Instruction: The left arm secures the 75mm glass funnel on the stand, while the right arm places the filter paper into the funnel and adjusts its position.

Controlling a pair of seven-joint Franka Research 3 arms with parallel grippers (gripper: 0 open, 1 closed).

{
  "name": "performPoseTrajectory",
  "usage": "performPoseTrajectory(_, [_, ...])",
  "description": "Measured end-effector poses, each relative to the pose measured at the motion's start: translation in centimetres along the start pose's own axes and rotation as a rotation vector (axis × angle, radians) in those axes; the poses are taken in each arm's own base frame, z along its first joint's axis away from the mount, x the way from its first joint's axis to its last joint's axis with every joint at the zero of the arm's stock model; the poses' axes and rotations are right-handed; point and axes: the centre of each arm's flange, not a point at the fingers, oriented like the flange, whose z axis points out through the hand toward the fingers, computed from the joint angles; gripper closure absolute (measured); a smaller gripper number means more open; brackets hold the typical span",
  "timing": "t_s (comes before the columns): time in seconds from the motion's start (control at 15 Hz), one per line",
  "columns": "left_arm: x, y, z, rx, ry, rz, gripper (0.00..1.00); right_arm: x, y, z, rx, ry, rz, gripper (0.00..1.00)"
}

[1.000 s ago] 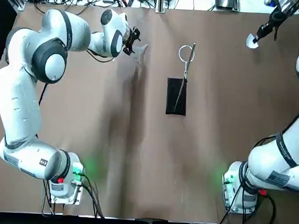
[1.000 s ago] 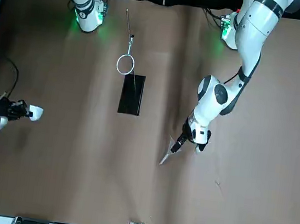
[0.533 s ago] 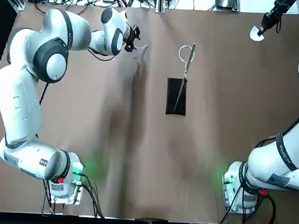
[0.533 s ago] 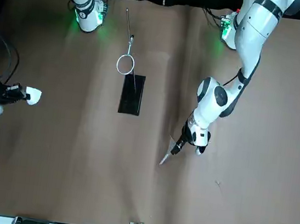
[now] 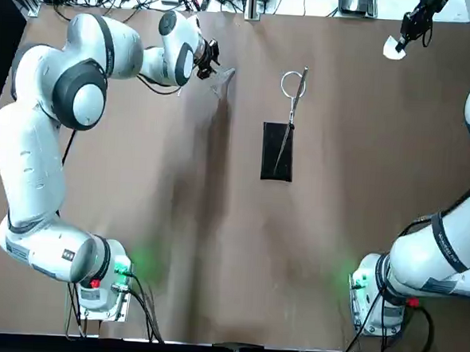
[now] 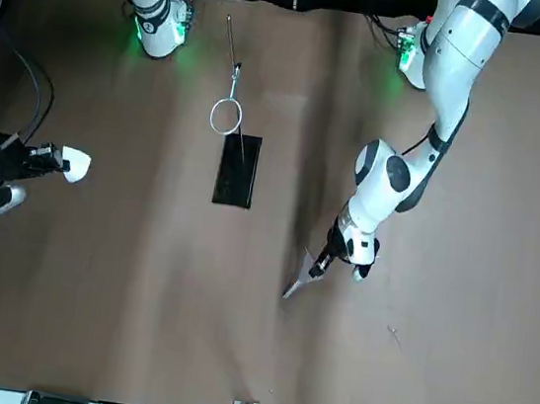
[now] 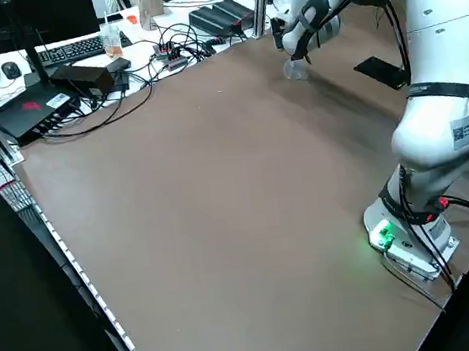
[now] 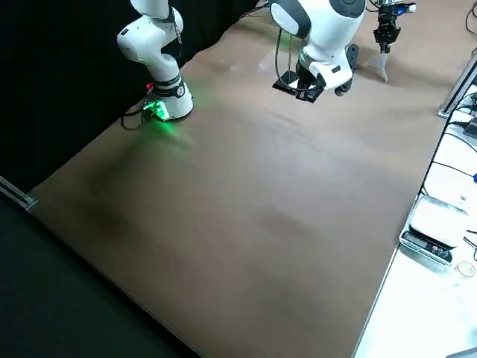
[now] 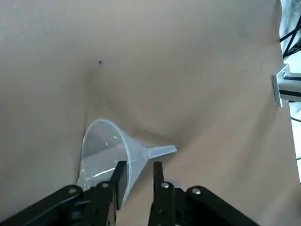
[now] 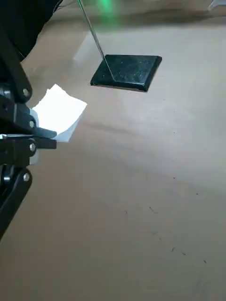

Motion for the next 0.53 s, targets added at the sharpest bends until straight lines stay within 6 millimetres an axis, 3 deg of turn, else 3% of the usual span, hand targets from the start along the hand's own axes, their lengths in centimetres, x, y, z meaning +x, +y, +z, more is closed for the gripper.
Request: performPoseTrajectory(0.53, [-0.03,-0.21,0.28,0.005,-0.002,-0.001,0.74,-0.42,-0.32,-0.72,-0.006,0.01,0.008,0.99])
